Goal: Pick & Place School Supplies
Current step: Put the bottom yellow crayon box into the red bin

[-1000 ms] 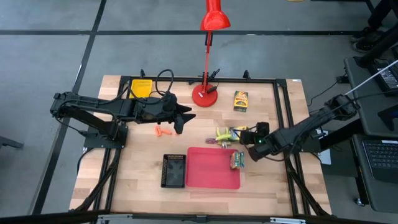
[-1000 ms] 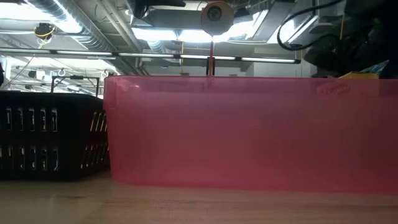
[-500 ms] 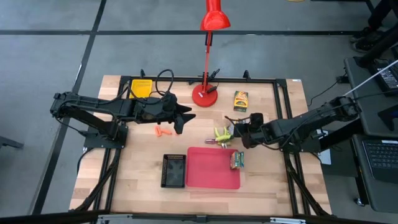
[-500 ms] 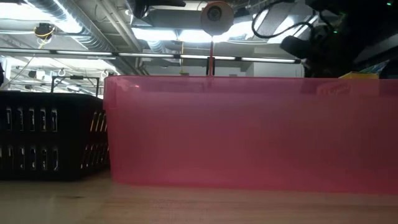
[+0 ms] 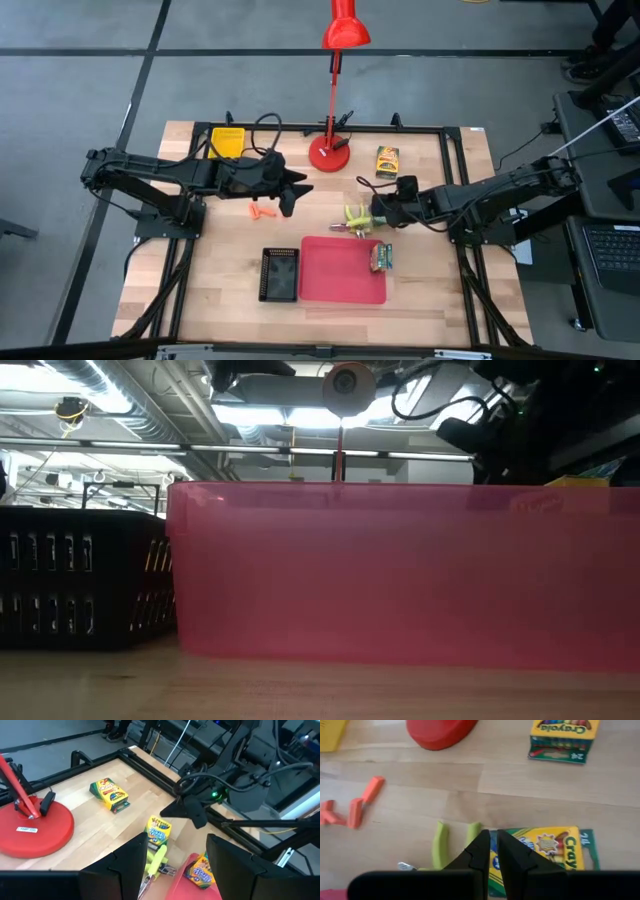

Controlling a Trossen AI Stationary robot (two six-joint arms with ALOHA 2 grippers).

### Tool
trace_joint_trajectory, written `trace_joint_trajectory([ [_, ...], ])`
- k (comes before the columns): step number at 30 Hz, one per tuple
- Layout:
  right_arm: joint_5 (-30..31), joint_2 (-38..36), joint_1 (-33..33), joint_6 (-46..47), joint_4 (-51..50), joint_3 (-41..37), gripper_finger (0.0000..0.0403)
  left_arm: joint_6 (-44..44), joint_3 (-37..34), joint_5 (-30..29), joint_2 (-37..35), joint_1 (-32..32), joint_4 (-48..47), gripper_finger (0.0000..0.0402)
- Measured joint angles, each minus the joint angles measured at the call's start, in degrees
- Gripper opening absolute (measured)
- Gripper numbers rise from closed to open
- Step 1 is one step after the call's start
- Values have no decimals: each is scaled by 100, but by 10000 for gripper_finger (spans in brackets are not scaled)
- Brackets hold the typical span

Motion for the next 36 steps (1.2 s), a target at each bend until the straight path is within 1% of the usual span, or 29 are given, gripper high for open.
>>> trace_joint_trajectory([
  [2,-72,0,-1,145,-254,2,39,-38,0,0,0,0,-83,200],
  [7,-641,0,-34,740,-1594,-27,39,-155,0,-23,0,0,-290,200],
  [10,-985,-56,-34,892,-1995,-221,39,-223,0,-23,0,7,-489,200],
  [14,-1436,-177,-31,1114,-1822,-689,39,-260,0,-24,0,7,-648,200],
  [16,-1515,-254,-28,1214,-1555,-921,39,-260,0,-24,0,7,-646,200],
  [22,-1452,-336,-123,1266,-883,-1321,39,-264,0,-24,0,7,-634,200],
  [26,-1481,-332,-150,1106,-269,-1525,39,-298,0,26,0,7,-619,200],
  [30,-1446,-332,-150,858,351,-1576,38,-366,0,26,0,7,-599,200],
  [36,-1360,-332,-147,674,928,-1567,38,-404,0,23,0,7,-499,200],
])
